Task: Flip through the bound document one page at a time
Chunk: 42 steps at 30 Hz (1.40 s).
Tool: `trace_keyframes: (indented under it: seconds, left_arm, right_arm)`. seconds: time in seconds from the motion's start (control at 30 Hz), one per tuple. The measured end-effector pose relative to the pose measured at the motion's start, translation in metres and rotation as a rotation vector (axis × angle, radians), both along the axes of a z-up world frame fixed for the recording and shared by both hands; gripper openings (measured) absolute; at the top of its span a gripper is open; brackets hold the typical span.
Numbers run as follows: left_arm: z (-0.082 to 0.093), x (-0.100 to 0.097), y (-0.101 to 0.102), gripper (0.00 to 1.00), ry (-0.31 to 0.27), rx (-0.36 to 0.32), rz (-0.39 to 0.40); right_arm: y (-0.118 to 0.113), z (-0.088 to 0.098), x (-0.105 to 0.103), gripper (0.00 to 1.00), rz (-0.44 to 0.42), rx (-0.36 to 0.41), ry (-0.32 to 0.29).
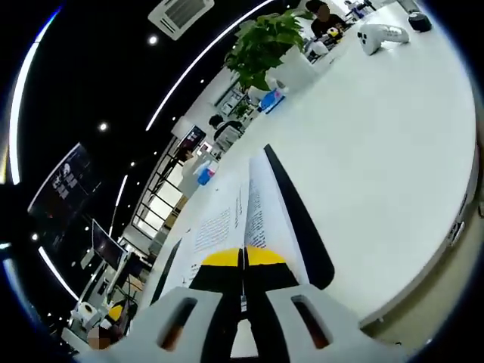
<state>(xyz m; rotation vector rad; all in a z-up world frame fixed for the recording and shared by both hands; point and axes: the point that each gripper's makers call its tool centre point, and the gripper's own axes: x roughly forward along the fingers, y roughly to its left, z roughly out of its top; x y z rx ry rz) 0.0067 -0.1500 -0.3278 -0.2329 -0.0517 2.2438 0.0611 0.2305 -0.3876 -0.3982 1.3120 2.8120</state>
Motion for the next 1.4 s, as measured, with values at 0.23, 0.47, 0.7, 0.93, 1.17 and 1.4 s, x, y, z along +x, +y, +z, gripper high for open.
trace_keyframes:
  seconds: [0.23,0.47,0.7,0.93,1.17,1.4]
  left_arm:
    - [-0.008,0.003,-0.006,0.26,-0.01,0.006,0.004]
    - [-0.01,0.004,-0.01,0.26,-0.015,0.013,0.007]
    - [-0.009,0.007,-0.009,0.26,-0.01,0.014,-0.01]
    - [-0.019,0.008,-0.013,0.26,-0.022,-0.016,-0.017]
    - [-0.022,0.008,-0.02,0.26,-0.022,-0.017,-0.001]
    - [-0.023,0.011,-0.022,0.26,-0.031,0.007,-0.002]
  right_arm:
    - [0.004,0.001,0.002,0.01,-0.009,0.032,-0.022]
    - [0.004,0.008,0.003,0.01,-0.005,0.084,-0.033]
    - [0.001,0.016,0.005,0.01,-0.003,0.223,-0.037]
    - [0.0,0.032,0.005,0.01,-0.002,0.434,-0.036]
    - [-0.009,0.054,0.001,0.01,0.015,0.624,-0.002]
    - [-0.02,0.073,-0.003,0.01,0.037,0.864,0.031]
